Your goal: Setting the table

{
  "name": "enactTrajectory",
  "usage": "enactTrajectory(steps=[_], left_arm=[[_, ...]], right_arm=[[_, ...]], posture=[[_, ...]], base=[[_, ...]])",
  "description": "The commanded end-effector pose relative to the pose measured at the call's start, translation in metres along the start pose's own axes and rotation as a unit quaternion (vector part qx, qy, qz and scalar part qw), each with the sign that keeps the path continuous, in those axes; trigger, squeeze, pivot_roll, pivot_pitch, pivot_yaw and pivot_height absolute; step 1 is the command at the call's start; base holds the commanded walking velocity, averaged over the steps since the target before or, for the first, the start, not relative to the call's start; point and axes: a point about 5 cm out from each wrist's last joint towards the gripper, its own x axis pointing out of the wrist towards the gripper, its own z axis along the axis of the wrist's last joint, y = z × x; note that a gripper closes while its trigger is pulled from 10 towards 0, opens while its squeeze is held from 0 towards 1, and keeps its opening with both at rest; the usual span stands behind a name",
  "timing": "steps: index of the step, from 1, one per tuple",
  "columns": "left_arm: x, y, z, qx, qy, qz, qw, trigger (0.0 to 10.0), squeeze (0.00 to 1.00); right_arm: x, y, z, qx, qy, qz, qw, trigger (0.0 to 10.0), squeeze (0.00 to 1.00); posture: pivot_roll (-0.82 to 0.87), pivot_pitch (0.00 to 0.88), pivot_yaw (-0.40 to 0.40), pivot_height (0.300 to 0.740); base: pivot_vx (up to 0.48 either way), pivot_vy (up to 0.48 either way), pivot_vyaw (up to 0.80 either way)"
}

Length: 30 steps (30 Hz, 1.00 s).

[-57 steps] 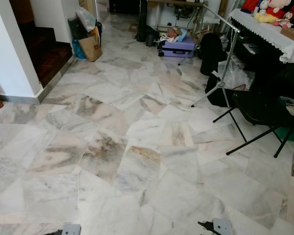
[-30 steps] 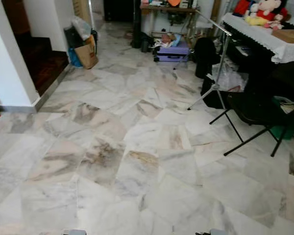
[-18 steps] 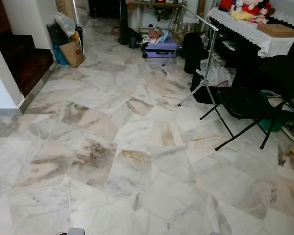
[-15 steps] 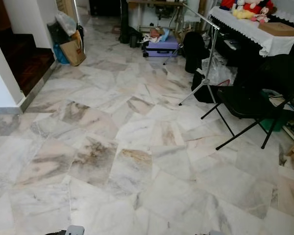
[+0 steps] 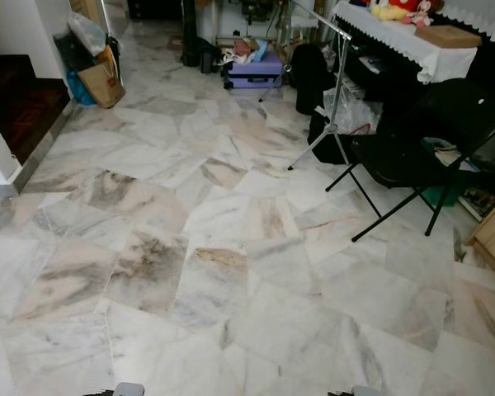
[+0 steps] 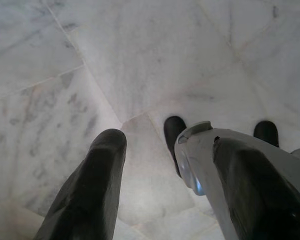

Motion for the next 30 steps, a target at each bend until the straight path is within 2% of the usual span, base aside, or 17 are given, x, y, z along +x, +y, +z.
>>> enactTrajectory(steps=[1, 13, 18, 26, 30], left_arm=[[0.0005, -0.0017, 0.0004, -0.009, 0.003, 0.000, 1.000, 10.0, 0.00], [0.0007, -0.0041, -0.0004, -0.011, 0.006, -0.009, 1.000, 10.0, 0.00], [0.0006, -0.0064, -0.0027, 0.005, 0.012, -0.015, 1.000, 10.0, 0.00], [0.0003, -0.0057, -0.0040, 0.005, 0.013, -0.013, 1.000, 10.0, 0.00], [0.0002, -0.0047, -0.0037, 0.025, 0.011, -0.009, 1.000, 10.0, 0.00]], right_arm=[[-0.0008, -0.0020, -0.0047, -0.001, 0.009, -0.005, 1.000, 10.0, 0.00], [-0.0010, -0.0021, -0.0056, -0.005, 0.011, -0.004, 1.000, 10.0, 0.00], [-0.0011, -0.0026, -0.0059, -0.007, 0.012, -0.003, 1.000, 10.0, 0.00], [-0.0009, -0.0017, -0.0058, -0.006, 0.012, -0.003, 1.000, 10.0, 0.00], [-0.0009, -0.0015, -0.0061, -0.008, 0.013, -0.002, 1.000, 10.0, 0.00]], posture=[[0.08, 0.112, -0.050, 0.740], [0.08, 0.121, -0.056, 0.740], [0.08, 0.123, -0.056, 0.740], [0.09, 0.125, -0.056, 0.740], [0.09, 0.125, -0.054, 0.740]], base=[[0.000, 0.000, -0.78], [0.000, 0.000, -0.78], [0.000, 0.000, -0.78], [0.000, 0.000, -0.78], [0.000, 0.000, -0.78]])
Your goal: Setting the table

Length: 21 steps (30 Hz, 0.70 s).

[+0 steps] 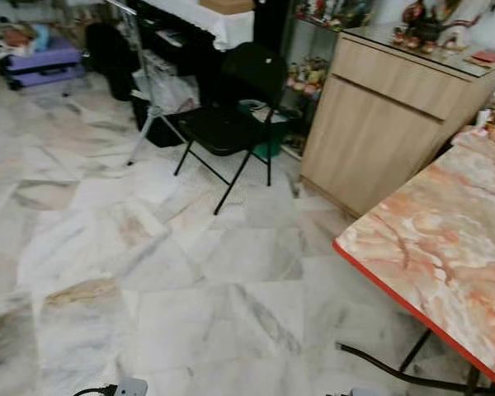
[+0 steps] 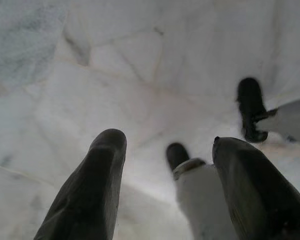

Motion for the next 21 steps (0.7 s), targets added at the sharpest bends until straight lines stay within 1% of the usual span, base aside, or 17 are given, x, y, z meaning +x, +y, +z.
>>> enactTrajectory(steps=[1, 4, 6, 10, 21], left_arm=[[0.0007, -0.0028, 0.0011, 0.020, 0.002, -0.002, 1.000, 10.0, 0.00], [0.0008, -0.0038, 0.0004, 0.021, 0.005, -0.002, 1.000, 10.0, 0.00], [0.0009, -0.0045, -0.0003, 0.010, 0.007, -0.003, 1.000, 10.0, 0.00], [0.0010, -0.0052, -0.0001, 0.015, 0.007, -0.007, 1.000, 10.0, 0.00], [0.0012, -0.0063, 0.0018, 0.010, 0.000, -0.008, 1.000, 10.0, 0.00]], right_arm=[[-0.0011, -0.0051, -0.0029, -0.004, 0.007, -0.007, 1.000, 10.0, 0.00], [-0.0011, -0.0049, -0.0034, -0.005, 0.007, -0.007, 1.000, 10.0, 0.00], [-0.0012, -0.0051, -0.0035, -0.005, 0.008, -0.007, 1.000, 10.0, 0.00], [-0.0012, -0.0054, -0.0034, -0.006, 0.008, -0.007, 1.000, 10.0, 0.00], [-0.0011, -0.0049, -0.0035, -0.005, 0.009, -0.007, 1.000, 10.0, 0.00]], posture=[[0.09, 0.123, -0.056, 0.740], [0.09, 0.124, -0.058, 0.740], [0.09, 0.125, -0.059, 0.740], [0.09, 0.125, -0.059, 0.740], [0.09, 0.124, -0.058, 0.740]], base=[[0.000, -0.480, -0.78], [0.000, -0.437, -0.78], [0.000, 0.000, -0.78], [0.000, 0.000, -0.78], [0.000, 0.000, -0.78]])
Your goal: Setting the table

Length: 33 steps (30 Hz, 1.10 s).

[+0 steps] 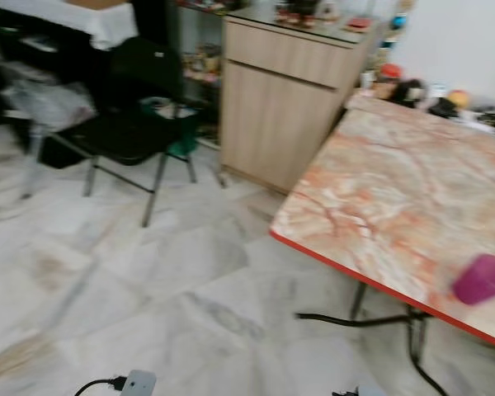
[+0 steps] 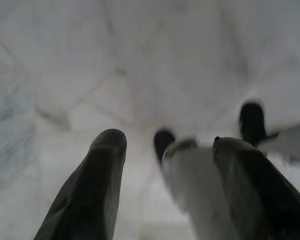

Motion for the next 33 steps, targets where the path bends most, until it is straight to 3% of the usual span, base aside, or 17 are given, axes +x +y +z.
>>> enactTrajectory(steps=[1, 22, 28, 33], left_arm=[[-0.0001, -0.0033, -0.0040, 0.009, 0.009, -0.007, 1.000, 10.0, 0.00], [0.0010, -0.0060, 0.0015, 0.016, 0.002, -0.017, 1.000, 10.0, 0.00], [0.0010, -0.0054, 0.0021, 0.038, 0.002, -0.016, 0.999, 10.0, 0.00], [0.0008, -0.0047, 0.0015, 0.034, 0.002, -0.014, 0.999, 10.0, 0.00]], right_arm=[[-0.0012, -0.0050, -0.0043, 0.000, 0.009, -0.008, 1.000, 10.0, 0.00], [-0.0013, -0.0048, -0.0048, -0.004, 0.007, -0.009, 1.000, 10.0, 0.00], [-0.0014, -0.0062, -0.0020, 0.013, -0.006, -0.016, 1.000, 10.0, 0.00], [-0.0014, -0.0076, 0.0003, 0.016, -0.011, -0.017, 1.000, 10.0, 0.00]], posture=[[0.09, 0.123, -0.058, 0.740], [0.09, 0.121, -0.058, 0.740], [0.09, 0.122, -0.059, 0.740], [0.09, 0.123, -0.060, 0.740]], base=[[0.000, 0.000, -0.78], [0.000, 0.000, -0.78], [0.000, 0.000, 0.00], [0.000, -0.364, 0.00]])
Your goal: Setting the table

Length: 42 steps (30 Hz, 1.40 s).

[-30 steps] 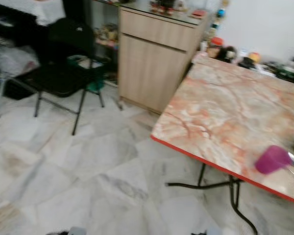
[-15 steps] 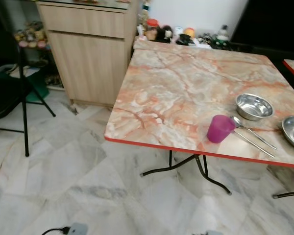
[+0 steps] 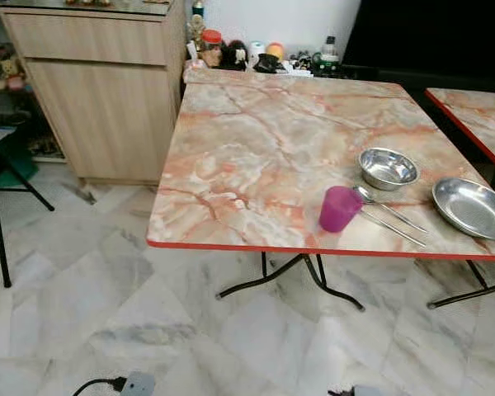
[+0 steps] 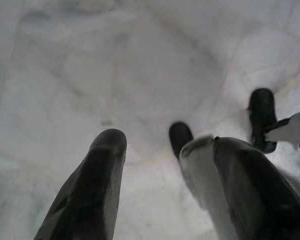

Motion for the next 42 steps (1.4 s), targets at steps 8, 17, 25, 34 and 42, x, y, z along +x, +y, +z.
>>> enactTrajectory(steps=[8, 17, 25, 34, 42], left_arm=[[0.000, -0.005, -0.004, 0.003, 0.007, -0.007, 1.000, 10.0, 0.00], [0.000, -0.006, -0.004, 0.001, 0.005, -0.008, 1.000, 10.0, 0.00], [0.000, -0.006, -0.003, 0.003, 0.004, -0.010, 1.000, 10.0, 0.00], [0.000, -0.003, 0.000, 0.005, 0.001, -0.007, 1.000, 10.0, 0.00], [0.000, 0.002, 0.001, 0.004, 0.004, 0.000, 1.000, 10.0, 0.00]], right_arm=[[-0.002, -0.006, -0.007, 0.004, 0.009, -0.008, 1.000, 10.0, 0.00], [-0.002, -0.005, -0.006, 0.002, 0.008, -0.007, 1.000, 10.0, 0.00], [-0.002, -0.004, -0.006, 0.000, 0.007, -0.006, 1.000, 10.0, 0.00], [0.000, 0.000, -0.004, 0.006, 0.004, -0.003, 1.000, 10.0, 0.00], [0.000, 0.005, -0.003, 0.018, -0.001, 0.000, 1.000, 10.0, 0.00]], posture=[[0.09, 0.119, -0.060, 0.740], [0.10, 0.102, -0.060, 0.740], [0.10, 0.081, -0.056, 0.740], [0.11, 0.079, -0.042, 0.740], [0.12, 0.094, -0.028, 0.740]], base=[[0.000, -0.430, 0.00], [0.000, -0.480, 0.00], [0.000, -0.480, 0.00], [0.000, -0.480, 0.00], [0.000, -0.257, 0.00]])
